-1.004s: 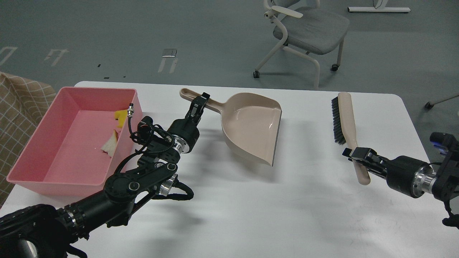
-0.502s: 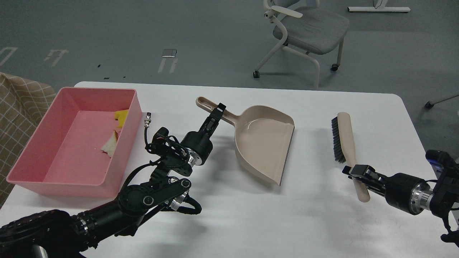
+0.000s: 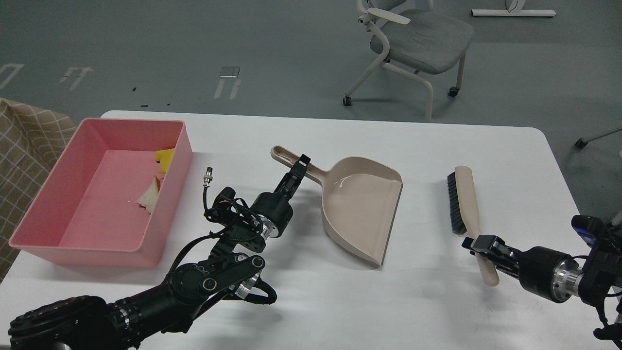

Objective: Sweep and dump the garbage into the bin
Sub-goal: 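Bring the empty dustpan back and lower it onto the table, then release the dustpan and brush, opening both grippers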

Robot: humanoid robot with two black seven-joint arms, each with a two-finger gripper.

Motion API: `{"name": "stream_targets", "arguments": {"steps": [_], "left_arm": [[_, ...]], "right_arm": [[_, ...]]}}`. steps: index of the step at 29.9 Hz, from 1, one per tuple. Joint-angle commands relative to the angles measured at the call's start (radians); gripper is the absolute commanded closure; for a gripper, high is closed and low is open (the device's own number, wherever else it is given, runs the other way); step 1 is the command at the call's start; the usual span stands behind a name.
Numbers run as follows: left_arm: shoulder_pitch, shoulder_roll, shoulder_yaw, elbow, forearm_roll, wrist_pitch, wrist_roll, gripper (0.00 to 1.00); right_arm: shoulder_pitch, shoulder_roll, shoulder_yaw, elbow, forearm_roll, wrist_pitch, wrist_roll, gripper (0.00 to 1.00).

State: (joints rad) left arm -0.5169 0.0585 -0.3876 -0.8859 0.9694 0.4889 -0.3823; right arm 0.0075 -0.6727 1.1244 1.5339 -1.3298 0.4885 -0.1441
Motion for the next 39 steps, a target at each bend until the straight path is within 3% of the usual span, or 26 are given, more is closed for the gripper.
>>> {"name": "stream_targets", "arguments": {"steps": [1, 5, 10, 11, 13, 27, 32, 39], "left_arm": [[0.0, -0.002, 0.001, 0.001, 0.002, 0.0, -0.015, 0.01], [-0.002, 0.0, 0.001, -0.001, 0.003, 0.0, -0.02, 0.01], [-0.003, 0.018, 0.009, 0.001, 0.005, 0.0, -0.02, 0.01], [-0.003, 0.018, 0.009, 0.001, 0.005, 0.0, -0.02, 0.01], [-0.009, 0.029, 0.019, 0.001, 0.005, 0.0, -0.02, 0.01], [-0.043, 0.228, 0.021, 0.031, 0.003, 0.0, -0.024, 0.01], [-0.071, 0.244, 0.018, 0.032, 0.0, 0.0, -0.061, 0.01], [-0.12, 0.253, 0.001, -0.056, -0.018, 0.0, -0.061, 0.01]], "right_arm": [[-0.001, 0.002, 0.0, -0.002, 0.008, 0.0, -0.003, 0.73], [0.0, 0.018, 0.002, -0.005, 0.008, 0.0, -0.005, 0.63], [0.002, 0.044, 0.014, -0.009, 0.015, 0.0, -0.005, 0.22], [0.002, 0.044, 0.014, -0.009, 0.015, 0.0, -0.005, 0.22], [0.005, 0.065, 0.026, -0.012, 0.015, 0.0, -0.003, 0.07], [0.009, 0.073, 0.037, -0.009, 0.015, 0.0, -0.002, 0.04], [0.009, 0.074, 0.038, -0.009, 0.017, 0.0, 0.0, 0.04], [0.009, 0.081, 0.097, -0.011, 0.018, 0.0, 0.009, 0.03]]}}
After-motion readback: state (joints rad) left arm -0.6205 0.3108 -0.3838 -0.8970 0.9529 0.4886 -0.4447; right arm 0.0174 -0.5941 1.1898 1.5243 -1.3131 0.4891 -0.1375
